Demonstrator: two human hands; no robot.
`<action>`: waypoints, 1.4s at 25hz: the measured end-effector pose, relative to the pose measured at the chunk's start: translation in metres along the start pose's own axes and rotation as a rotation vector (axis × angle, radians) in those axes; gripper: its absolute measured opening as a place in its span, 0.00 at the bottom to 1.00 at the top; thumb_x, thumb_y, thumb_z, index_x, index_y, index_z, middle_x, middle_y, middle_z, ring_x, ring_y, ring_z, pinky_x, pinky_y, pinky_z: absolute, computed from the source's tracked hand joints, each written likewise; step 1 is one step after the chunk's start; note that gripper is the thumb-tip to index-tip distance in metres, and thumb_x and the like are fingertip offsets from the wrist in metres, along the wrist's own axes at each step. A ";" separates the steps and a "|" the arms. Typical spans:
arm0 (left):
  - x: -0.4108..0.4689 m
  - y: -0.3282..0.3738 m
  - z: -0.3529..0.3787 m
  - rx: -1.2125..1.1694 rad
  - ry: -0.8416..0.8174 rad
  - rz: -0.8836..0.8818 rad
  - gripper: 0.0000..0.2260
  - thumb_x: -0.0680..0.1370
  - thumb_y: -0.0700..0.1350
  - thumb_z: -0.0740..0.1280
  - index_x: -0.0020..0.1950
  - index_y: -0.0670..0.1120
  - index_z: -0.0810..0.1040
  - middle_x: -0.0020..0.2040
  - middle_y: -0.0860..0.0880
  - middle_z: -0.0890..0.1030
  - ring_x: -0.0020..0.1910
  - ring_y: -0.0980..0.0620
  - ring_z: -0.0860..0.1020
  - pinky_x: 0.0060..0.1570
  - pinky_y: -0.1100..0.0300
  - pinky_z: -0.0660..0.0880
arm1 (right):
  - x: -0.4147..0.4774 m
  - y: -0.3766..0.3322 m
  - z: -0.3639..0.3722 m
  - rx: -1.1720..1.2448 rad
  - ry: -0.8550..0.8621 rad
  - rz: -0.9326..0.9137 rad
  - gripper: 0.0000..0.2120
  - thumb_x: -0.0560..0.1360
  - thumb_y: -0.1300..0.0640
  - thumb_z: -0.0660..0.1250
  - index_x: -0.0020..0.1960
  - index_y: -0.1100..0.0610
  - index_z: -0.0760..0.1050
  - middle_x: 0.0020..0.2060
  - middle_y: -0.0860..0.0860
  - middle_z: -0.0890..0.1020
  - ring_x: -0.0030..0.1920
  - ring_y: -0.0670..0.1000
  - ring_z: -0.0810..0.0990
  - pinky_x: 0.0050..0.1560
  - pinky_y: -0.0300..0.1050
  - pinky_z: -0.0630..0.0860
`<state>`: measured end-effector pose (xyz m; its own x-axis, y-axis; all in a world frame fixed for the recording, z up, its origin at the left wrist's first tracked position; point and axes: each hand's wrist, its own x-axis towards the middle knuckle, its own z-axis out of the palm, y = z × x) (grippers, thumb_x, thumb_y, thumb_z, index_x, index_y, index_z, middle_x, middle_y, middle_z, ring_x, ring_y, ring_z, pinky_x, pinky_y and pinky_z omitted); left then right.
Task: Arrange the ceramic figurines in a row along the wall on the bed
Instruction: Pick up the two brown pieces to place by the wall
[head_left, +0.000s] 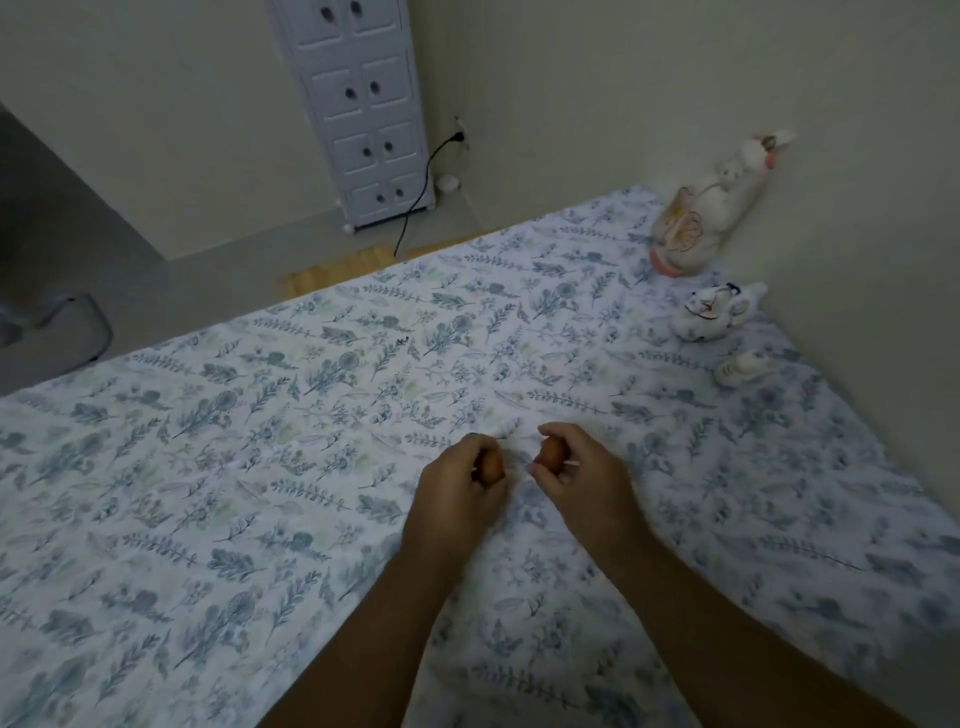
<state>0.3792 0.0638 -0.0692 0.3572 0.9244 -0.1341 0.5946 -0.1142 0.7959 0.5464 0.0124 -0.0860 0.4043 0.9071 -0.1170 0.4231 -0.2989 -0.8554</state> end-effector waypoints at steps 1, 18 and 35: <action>0.004 0.013 0.015 0.001 -0.022 0.055 0.10 0.73 0.39 0.74 0.49 0.52 0.79 0.39 0.54 0.79 0.42 0.53 0.80 0.49 0.50 0.81 | -0.002 0.011 -0.021 0.012 0.037 0.034 0.21 0.70 0.61 0.78 0.58 0.45 0.78 0.46 0.42 0.82 0.48 0.40 0.82 0.52 0.41 0.82; 0.102 0.192 0.275 -0.014 -0.359 0.356 0.16 0.72 0.40 0.78 0.57 0.44 0.80 0.51 0.48 0.84 0.51 0.50 0.81 0.51 0.56 0.79 | 0.010 0.173 -0.244 -0.131 0.445 0.184 0.20 0.74 0.56 0.75 0.65 0.55 0.77 0.56 0.54 0.83 0.56 0.53 0.82 0.56 0.51 0.80; 0.100 0.185 0.285 0.025 -0.341 0.356 0.14 0.69 0.40 0.76 0.54 0.50 0.84 0.46 0.53 0.86 0.42 0.58 0.80 0.42 0.79 0.70 | -0.011 0.181 -0.239 -0.158 0.489 0.224 0.12 0.73 0.54 0.75 0.56 0.53 0.79 0.47 0.51 0.84 0.48 0.50 0.81 0.47 0.42 0.77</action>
<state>0.7303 0.0312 -0.1032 0.7541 0.6551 -0.0456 0.4084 -0.4136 0.8137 0.8119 -0.1225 -0.1192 0.8112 0.5848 -0.0070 0.3851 -0.5430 -0.7462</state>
